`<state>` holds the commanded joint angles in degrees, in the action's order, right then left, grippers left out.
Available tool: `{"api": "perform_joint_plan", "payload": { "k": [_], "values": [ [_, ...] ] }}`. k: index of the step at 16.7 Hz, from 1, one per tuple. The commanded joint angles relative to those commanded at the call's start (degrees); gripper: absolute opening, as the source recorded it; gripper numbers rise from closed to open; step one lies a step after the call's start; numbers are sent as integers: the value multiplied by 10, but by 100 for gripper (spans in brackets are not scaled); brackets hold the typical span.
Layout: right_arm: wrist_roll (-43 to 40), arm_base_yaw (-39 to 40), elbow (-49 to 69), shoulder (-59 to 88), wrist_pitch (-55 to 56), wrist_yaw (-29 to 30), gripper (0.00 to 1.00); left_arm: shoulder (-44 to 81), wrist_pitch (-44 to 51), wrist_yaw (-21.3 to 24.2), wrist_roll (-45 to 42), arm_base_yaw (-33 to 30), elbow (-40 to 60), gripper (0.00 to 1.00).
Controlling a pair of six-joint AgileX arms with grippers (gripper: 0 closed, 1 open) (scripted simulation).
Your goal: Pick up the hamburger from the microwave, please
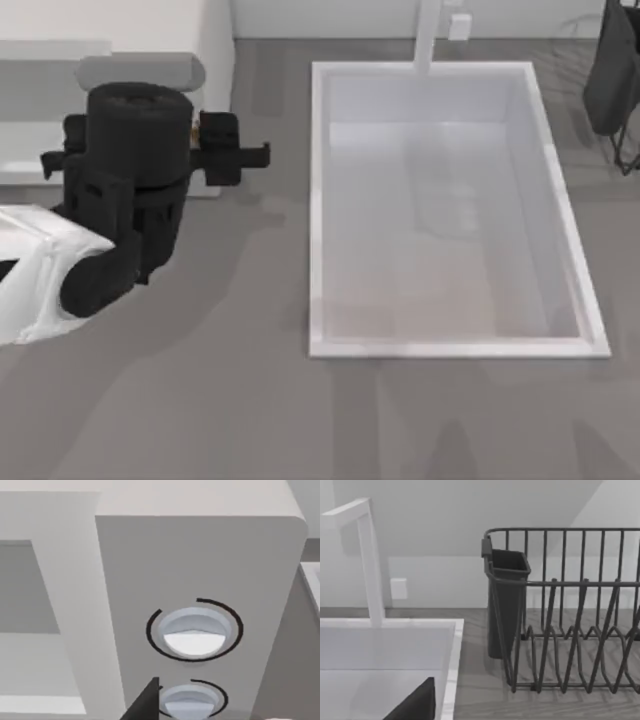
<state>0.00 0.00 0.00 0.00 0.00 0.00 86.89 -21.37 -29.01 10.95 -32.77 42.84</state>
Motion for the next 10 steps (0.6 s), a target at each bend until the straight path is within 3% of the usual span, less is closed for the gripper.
{"api": "perform_joint_plan", "payload": {
  "k": [6,10],
  "values": [
    [0,0,0,0,0,0,100,37,-27,-2,-2,17,-8,0],
    [0,0,0,0,0,0,100,125,-140,-3,-1,9,-31,0]
  ]
}}
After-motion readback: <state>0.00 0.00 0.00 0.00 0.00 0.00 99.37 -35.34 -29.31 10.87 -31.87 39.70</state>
